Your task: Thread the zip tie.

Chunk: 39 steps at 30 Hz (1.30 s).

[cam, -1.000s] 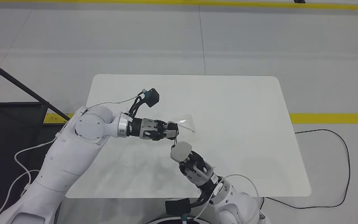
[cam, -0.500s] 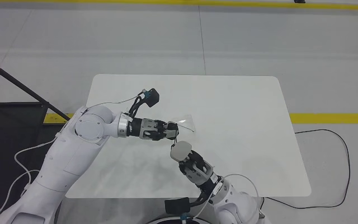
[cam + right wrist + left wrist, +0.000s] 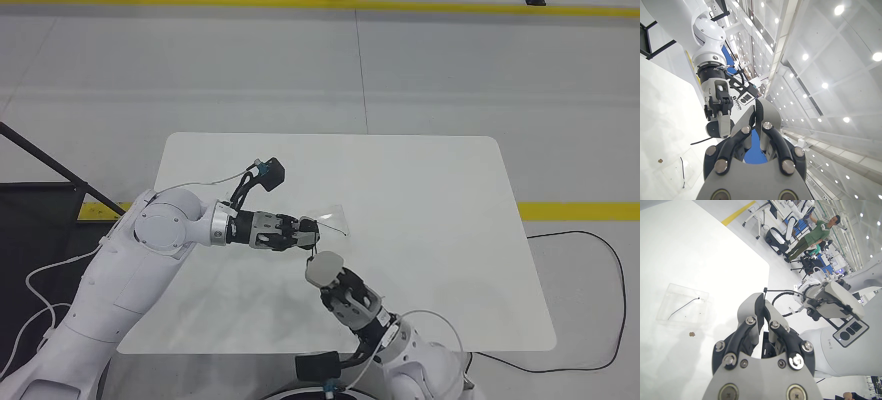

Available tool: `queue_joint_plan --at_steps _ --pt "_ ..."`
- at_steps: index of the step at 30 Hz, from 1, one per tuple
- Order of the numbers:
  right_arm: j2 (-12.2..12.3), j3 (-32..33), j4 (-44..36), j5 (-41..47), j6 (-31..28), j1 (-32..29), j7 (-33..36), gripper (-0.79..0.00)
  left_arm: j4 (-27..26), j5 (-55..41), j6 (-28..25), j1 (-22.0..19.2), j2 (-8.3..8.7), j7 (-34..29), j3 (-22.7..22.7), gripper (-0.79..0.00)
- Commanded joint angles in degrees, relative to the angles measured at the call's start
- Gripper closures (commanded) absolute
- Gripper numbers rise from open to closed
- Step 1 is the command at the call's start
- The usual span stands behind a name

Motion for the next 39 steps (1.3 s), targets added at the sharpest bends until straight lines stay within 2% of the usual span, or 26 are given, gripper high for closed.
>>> queue_joint_plan --at_steps 1,11,27,39 --pt "0.01 -0.05 0.10 -0.05 -0.32 0.10 0.06 0.000 0.00 0.00 0.00 0.00 0.00 0.00 0.00 0.000" --pt "0.20 -0.25 0.24 -2.15 -4.27 0.71 1.10 0.000 0.00 0.00 0.00 0.00 0.00 0.00 0.00 0.000" --pt "1.29 1.16 -1.78 -5.52 -8.89 -1.63 -0.36 0.000 0.00 0.00 0.00 0.00 0.00 0.00 0.00 0.000" --pt "1.33 0.46 -2.06 -5.00 -8.54 -1.31 1.57 0.000 0.00 0.00 0.00 0.00 0.00 0.00 0.00 0.000"
